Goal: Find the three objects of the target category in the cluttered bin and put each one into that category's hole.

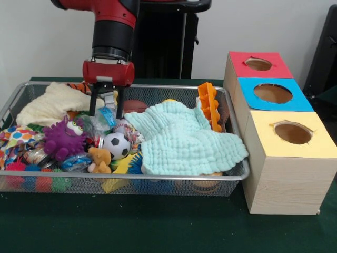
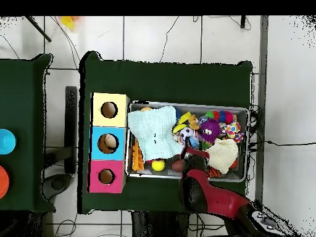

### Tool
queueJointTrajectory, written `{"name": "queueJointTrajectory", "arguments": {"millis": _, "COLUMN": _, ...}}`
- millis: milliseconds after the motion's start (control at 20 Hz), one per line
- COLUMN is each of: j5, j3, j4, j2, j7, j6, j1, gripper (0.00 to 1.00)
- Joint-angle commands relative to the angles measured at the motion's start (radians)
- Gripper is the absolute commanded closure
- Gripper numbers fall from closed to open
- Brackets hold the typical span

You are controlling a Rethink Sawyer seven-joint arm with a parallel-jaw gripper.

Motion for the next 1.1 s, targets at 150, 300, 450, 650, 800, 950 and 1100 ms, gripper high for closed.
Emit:
{"name": "queueJointTrajectory", "arguments": {"millis": 150, "j5": 0.024, "j3": 0.069, "j4": -0.130, "j2": 0.072, "j7": 0.178, "j6": -0.004, "j1": 0.012, "gripper": 0.00}}
{"name": "queueJointTrajectory", "arguments": {"millis": 300, "j5": 0.031, "j3": 0.056, "j4": -0.135, "j2": 0.089, "j7": 0.171, "j6": -0.017, "j1": 0.020, "gripper": 0.00}}
{"name": "queueJointTrajectory", "arguments": {"millis": 450, "j5": 0.038, "j3": 0.042, "j4": -0.141, "j2": 0.105, "j7": 0.162, "j6": -0.023, "j1": 0.026, "gripper": 0.00}}
{"name": "queueJointTrajectory", "arguments": {"millis": 650, "j5": 0.043, "j3": 0.026, "j4": -0.152, "j2": 0.129, "j7": 0.151, "j6": -0.031, "j1": 0.031, "gripper": 0.00}}
{"name": "queueJointTrajectory", "arguments": {"millis": 800, "j5": 0.054, "j3": 0.008, "j4": -0.146, "j2": 0.142, "j7": 0.150, "j6": -0.045, "j1": 0.037, "gripper": 0.00}}
{"name": "queueJointTrajectory", "arguments": {"millis": 950, "j5": 0.073, "j3": -0.010, "j4": -0.127, "j2": 0.142, "j7": 0.153, "j6": -0.061, "j1": 0.047, "gripper": 0.00}}
{"name": "queueJointTrajectory", "arguments": {"millis": 1100, "j5": 0.081, "j3": -0.018, "j4": -0.124, "j2": 0.144, "j7": 0.157, "j6": -0.065, "j1": 0.054, "gripper": 0.00}}
